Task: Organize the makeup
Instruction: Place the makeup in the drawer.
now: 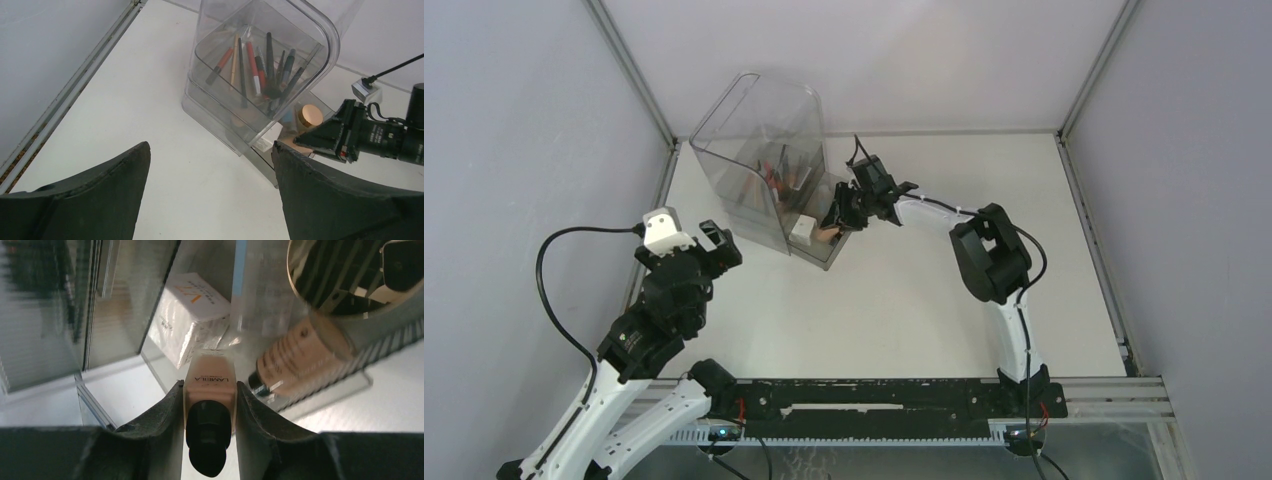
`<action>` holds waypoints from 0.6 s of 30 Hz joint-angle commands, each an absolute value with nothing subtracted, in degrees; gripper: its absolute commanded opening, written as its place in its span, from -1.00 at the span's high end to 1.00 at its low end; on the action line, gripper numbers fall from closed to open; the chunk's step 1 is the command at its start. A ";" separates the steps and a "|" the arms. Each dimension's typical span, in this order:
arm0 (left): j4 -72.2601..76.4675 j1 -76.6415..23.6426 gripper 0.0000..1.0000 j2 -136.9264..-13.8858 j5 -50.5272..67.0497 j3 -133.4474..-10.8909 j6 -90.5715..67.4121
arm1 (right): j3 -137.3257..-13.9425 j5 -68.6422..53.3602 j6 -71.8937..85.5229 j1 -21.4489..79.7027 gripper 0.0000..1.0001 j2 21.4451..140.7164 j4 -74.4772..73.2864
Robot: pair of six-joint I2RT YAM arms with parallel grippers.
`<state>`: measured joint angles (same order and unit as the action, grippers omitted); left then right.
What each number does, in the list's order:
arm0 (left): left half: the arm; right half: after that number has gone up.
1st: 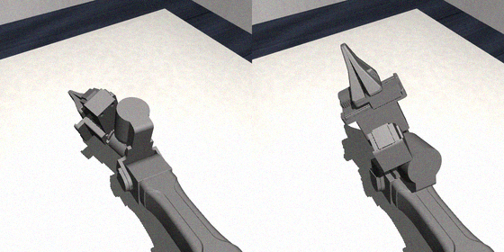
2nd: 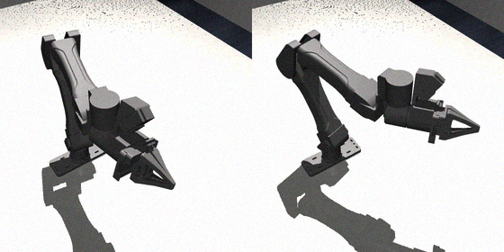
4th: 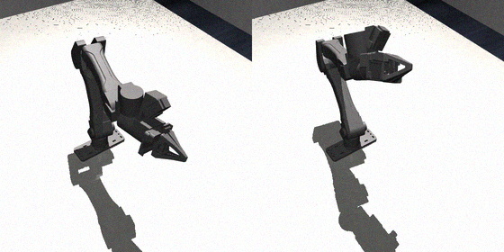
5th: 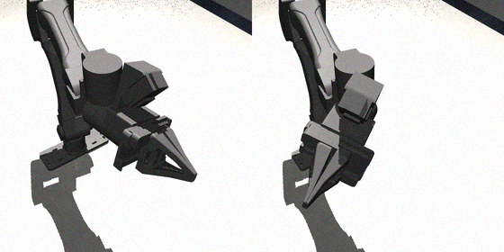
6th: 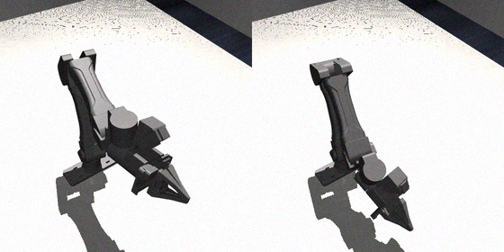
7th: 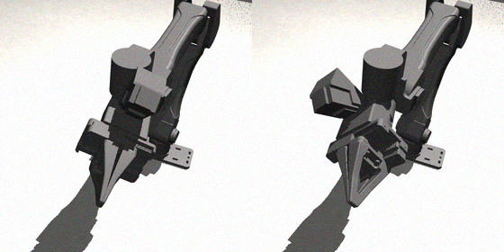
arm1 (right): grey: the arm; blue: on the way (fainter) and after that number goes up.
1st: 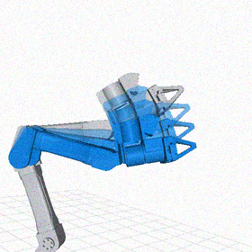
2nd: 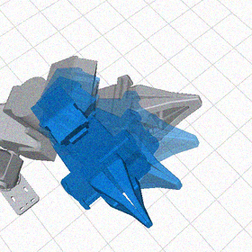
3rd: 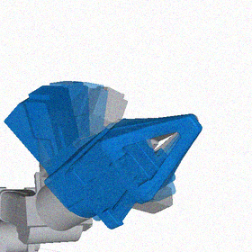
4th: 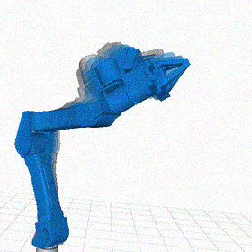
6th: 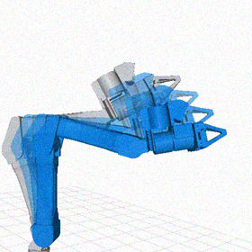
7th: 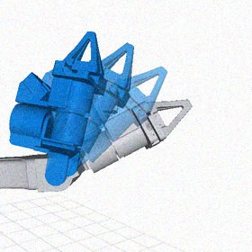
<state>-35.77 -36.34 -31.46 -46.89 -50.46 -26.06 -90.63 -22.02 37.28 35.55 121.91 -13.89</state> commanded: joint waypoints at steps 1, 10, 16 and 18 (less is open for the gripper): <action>-35.47 -36.12 -0.88 -31.78 -48.13 -52.36 -26.19 | -98.10 -21.38 38.99 35.60 1.00 125.71 -9.53; -35.46 -36.15 -0.88 -31.93 -48.78 -52.14 -26.55 | -99.25 -24.48 39.11 35.42 1.00 125.55 -8.82; -35.24 -36.15 -0.88 -32.48 -48.73 -52.20 -26.19 | -100.83 -27.75 37.67 36.11 1.00 126.79 -11.44; -35.11 -36.15 -0.88 -32.04 -48.23 -51.79 -25.87 | -101.06 -27.08 37.38 36.67 0.98 126.64 -12.84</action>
<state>-36.60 -36.34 -32.23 -47.83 -50.48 -26.06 -97.32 -24.56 37.82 35.46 128.01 -13.61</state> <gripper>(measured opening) 0.941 0.422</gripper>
